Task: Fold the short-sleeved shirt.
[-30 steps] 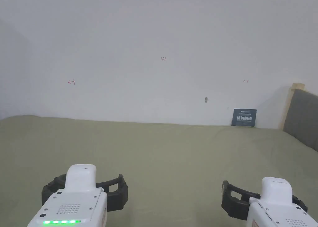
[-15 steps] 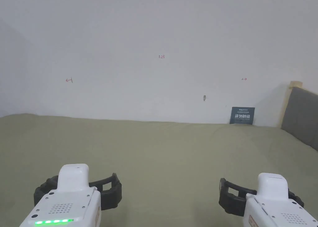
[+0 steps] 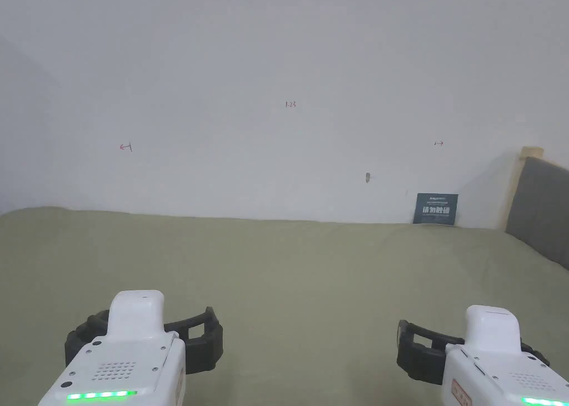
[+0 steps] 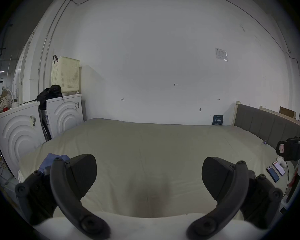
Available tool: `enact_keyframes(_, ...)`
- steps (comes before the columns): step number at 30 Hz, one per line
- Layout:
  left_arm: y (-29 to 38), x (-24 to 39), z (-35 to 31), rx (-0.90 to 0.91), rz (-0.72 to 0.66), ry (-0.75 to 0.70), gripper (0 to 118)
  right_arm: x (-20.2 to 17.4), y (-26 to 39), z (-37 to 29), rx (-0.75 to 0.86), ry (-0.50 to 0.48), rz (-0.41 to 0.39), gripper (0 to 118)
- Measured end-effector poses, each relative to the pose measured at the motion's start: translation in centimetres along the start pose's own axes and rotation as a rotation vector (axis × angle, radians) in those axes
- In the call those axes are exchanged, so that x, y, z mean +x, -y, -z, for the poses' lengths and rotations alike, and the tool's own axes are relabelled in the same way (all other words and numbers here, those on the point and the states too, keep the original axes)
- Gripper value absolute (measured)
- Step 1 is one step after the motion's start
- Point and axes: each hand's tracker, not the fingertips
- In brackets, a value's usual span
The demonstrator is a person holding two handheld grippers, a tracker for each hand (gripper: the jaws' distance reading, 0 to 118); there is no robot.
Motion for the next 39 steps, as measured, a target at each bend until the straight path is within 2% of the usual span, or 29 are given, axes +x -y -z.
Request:
enact_keyframes(5,0.1,0.2,0.0,-0.007,0.005,0.004,118,-0.1,-1.0,0.2,-0.063,0.022,0.023,118)
enact_keyframes(7,0.1,0.3,0.0,-0.008,0.006,0.007,118,0.3,-1.0,0.2,-0.048,-0.016,0.065,118)
enact_keyframes(14,0.2,0.5,-0.1,-0.008,0.024,0.011,118,0.8,-1.0,0.3,-0.045,0.006,0.101,118)
enact_keyframes(22,0.3,0.8,-0.1,-0.015,0.025,0.015,118,0.8,-1.2,0.4,-0.051,0.008,0.118,118)
enact_keyframes(25,0.5,1.0,-0.1,-0.019,0.034,0.016,118,0.2,-1.3,0.7,-0.079,0.086,0.059,118)
enact_keyframes(26,0.6,1.0,-0.1,-0.019,0.035,0.016,118,0.1,-1.2,0.8,-0.076,0.074,0.057,118)
enact_keyframes(35,0.6,0.7,0.0,-0.018,0.032,0.010,118,0.7,-0.9,0.7,-0.073,0.061,0.131,118)
enact_keyframes(39,0.5,0.5,0.1,-0.020,0.019,0.005,118,0.6,-0.8,0.9,-0.083,0.104,0.124,118)
